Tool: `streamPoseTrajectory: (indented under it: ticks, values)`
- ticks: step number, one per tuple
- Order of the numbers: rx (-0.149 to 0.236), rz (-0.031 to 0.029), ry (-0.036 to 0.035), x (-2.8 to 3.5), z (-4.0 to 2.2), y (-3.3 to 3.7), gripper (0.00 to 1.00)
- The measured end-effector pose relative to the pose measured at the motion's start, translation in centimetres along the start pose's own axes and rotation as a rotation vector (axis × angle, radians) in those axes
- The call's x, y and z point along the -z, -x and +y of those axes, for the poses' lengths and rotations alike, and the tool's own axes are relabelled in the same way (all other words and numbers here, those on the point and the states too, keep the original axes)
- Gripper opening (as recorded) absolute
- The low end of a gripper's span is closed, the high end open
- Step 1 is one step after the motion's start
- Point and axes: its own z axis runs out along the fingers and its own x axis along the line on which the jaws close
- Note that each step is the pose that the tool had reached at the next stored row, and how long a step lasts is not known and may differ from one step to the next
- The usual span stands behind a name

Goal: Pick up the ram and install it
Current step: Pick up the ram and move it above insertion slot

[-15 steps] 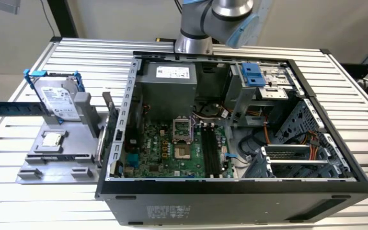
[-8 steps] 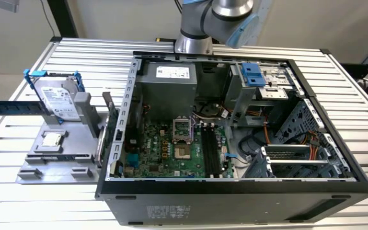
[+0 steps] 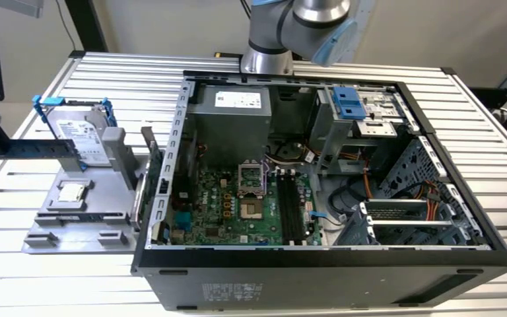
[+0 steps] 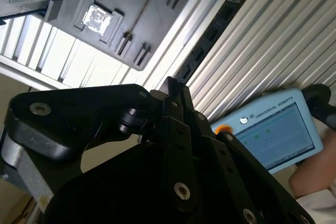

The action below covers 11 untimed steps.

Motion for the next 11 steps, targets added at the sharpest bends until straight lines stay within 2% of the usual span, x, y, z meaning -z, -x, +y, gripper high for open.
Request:
streamPoseTrajectory:
  ticks: [5, 11]
  values:
    - [0.0, 0.0, 0.0, -0.01, -1.18, -0.04, 0.0]
    - [0.0, 0.0, 0.0001, -0.02, -2.28, -0.07, 0.0]
